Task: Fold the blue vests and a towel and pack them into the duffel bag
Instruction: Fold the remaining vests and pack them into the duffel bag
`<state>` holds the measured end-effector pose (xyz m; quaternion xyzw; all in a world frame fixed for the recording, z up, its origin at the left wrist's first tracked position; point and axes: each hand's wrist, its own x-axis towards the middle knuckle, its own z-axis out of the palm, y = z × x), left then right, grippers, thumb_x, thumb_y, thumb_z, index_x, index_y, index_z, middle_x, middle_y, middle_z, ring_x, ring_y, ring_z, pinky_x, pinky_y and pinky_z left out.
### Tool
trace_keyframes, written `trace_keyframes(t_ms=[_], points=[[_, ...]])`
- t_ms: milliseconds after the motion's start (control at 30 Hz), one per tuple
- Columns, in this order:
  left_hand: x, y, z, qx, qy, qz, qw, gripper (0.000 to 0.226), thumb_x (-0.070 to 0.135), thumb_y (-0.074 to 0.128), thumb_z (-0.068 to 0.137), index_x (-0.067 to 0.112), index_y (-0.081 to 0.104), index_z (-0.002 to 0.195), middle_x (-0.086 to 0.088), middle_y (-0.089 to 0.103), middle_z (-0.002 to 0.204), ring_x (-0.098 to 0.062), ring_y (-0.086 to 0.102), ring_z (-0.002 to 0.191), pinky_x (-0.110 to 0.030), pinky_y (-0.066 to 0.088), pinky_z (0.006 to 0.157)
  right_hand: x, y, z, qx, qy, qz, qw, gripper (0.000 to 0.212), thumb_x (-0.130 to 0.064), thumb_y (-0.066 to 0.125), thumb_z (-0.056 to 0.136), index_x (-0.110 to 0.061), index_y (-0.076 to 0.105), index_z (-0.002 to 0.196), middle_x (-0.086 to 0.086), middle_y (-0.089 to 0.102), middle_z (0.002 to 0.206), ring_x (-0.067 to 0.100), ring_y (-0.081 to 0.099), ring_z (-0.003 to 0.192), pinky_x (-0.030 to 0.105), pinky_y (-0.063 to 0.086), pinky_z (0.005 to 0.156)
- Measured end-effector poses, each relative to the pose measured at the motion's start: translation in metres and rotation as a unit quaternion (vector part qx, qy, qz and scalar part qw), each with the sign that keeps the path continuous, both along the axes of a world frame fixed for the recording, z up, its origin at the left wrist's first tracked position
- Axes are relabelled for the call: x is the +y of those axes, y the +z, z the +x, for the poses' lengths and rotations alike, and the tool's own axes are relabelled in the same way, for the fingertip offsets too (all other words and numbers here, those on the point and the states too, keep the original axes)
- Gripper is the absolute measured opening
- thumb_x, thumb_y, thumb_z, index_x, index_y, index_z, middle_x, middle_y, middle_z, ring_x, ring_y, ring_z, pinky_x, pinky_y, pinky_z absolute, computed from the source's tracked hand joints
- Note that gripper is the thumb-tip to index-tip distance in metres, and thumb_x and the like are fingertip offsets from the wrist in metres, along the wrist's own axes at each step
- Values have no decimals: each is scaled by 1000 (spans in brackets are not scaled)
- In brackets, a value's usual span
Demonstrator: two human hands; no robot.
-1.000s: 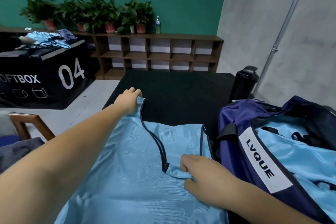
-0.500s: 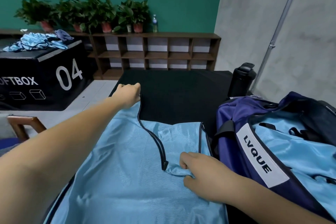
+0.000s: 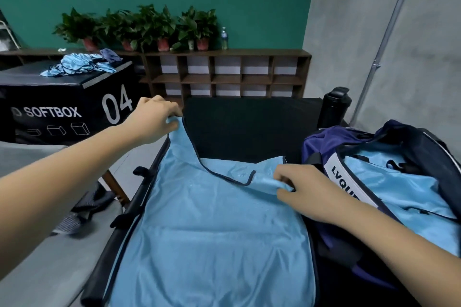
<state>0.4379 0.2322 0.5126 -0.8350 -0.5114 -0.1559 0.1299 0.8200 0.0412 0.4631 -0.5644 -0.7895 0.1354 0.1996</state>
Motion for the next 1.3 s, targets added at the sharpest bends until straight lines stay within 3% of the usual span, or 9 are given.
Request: trace_keyframes(t_ms=[133, 267, 433, 600, 800, 900, 1033, 1167, 1300], points=[[-54, 14, -20, -11, -18, 21, 1000, 2, 25, 73, 95, 25, 74, 96, 13, 63, 88, -27, 56, 110, -49, 37, 95, -25, 17, 2, 22, 3, 20, 1000, 19, -13, 68, 87, -29, 59, 82, -7, 63, 81, 15, 58, 78, 28, 46, 67], [-109, 24, -31, -50, -40, 23, 998, 19, 28, 78, 93, 32, 63, 81, 17, 57, 77, -18, 50, 99, -47, 36, 92, -56, 31, 0, 27, 30, 37, 998, 17, -9, 67, 87, -25, 61, 84, -6, 63, 83, 17, 59, 80, 25, 45, 67], [-179, 18, -38, -74, -82, -20, 994, 14, 38, 80, 93, 42, 68, 86, 17, 62, 78, -14, 54, 99, -47, 35, 101, -92, 40, -1, 1, 69, 21, 997, 21, -9, 66, 83, -29, 62, 86, -7, 64, 84, 17, 60, 81, 26, 46, 70], [-227, -10, -48, -61, -104, -72, 990, 18, 62, 59, 88, 46, 66, 84, 20, 63, 78, 0, 55, 99, -43, 36, 99, -113, 20, -2, -51, 113, -31, 992, 25, -14, 67, 83, -36, 58, 90, -15, 61, 89, 10, 59, 87, 21, 43, 72], [-252, -46, -65, 2, -132, -149, 980, 14, 64, 66, 89, 50, 66, 86, 22, 65, 81, -2, 56, 93, -37, 46, 84, -124, -21, -2, -110, 156, -89, 978, 17, -24, 63, 83, -33, 56, 96, -16, 59, 94, 8, 55, 92, 23, 45, 80], [-259, -61, -68, 0, -161, -179, 971, 10, 54, 75, 89, 47, 68, 86, 24, 66, 84, -4, 58, 89, -26, 44, 78, -126, -27, 0, -121, 159, -107, 974, 18, -27, 59, 82, -36, 54, 97, -17, 58, 97, 7, 54, 94, 29, 48, 84], [-266, -76, -67, -35, -176, -236, 955, 11, 46, 80, 90, 43, 71, 85, 22, 68, 92, -9, 63, 95, -25, 49, 82, -126, -24, 4, -99, 158, -89, 978, 14, -28, 56, 79, -34, 51, 90, -15, 57, 94, 10, 56, 92, 31, 49, 81], [-270, -90, -68, -33, -172, -263, 949, 10, 46, 80, 86, 43, 71, 83, 22, 67, 94, -8, 62, 98, -23, 48, 86, -129, -29, 9, -109, 174, -106, 973, 19, -28, 58, 78, -42, 48, 86, -17, 57, 92, 7, 55, 88, 22, 44, 77], [-270, -99, -70, -11, -163, -295, 941, 13, 45, 83, 79, 41, 72, 85, 22, 67, 94, -4, 61, 97, -19, 47, 83, -136, -43, 9, -143, 197, -150, 958, 22, -40, 68, 84, -40, 64, 106, -16, 61, 100, 7, 57, 94, 22, 49, 85]])
